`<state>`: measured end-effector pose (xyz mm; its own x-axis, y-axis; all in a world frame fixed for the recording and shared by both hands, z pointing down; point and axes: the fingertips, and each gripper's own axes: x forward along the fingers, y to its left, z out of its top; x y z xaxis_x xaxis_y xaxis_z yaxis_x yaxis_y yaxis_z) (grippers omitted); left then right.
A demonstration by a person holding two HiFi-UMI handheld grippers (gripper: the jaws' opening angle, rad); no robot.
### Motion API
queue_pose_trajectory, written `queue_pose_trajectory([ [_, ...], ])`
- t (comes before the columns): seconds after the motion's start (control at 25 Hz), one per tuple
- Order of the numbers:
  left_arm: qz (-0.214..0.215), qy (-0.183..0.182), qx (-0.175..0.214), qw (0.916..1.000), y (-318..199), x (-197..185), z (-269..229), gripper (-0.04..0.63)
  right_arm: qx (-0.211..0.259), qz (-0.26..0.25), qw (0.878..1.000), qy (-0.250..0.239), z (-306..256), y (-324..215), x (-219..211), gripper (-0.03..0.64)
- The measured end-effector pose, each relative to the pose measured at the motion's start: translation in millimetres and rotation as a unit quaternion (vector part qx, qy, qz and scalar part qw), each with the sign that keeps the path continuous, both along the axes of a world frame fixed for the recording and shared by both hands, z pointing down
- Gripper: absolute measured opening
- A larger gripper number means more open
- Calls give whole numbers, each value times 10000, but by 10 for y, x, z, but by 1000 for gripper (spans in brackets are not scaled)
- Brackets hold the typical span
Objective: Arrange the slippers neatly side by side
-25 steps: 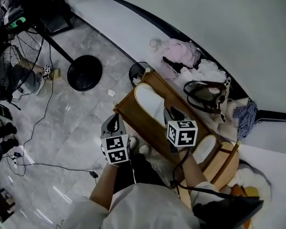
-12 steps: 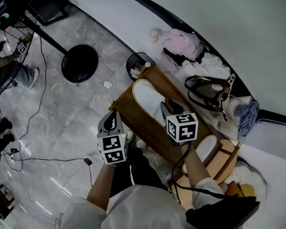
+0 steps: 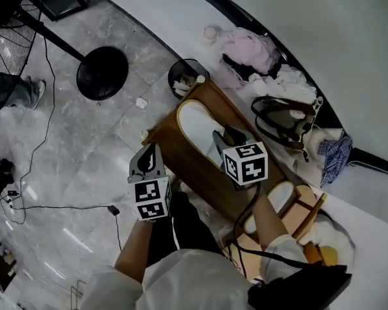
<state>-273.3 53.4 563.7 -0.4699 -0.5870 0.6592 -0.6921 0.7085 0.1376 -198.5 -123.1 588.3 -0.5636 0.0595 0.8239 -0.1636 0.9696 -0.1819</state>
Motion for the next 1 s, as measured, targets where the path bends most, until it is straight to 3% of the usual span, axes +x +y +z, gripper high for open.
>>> queue_pose_trajectory([
  [0.64, 54, 128, -57, 9999, 3, -4, 78, 5, -267, -330, 9990, 125, 146, 87, -87, 199],
  [1.0, 168, 118, -49, 9998, -5, 0, 81, 5, -98, -223, 9996, 118, 140, 125, -59, 115],
])
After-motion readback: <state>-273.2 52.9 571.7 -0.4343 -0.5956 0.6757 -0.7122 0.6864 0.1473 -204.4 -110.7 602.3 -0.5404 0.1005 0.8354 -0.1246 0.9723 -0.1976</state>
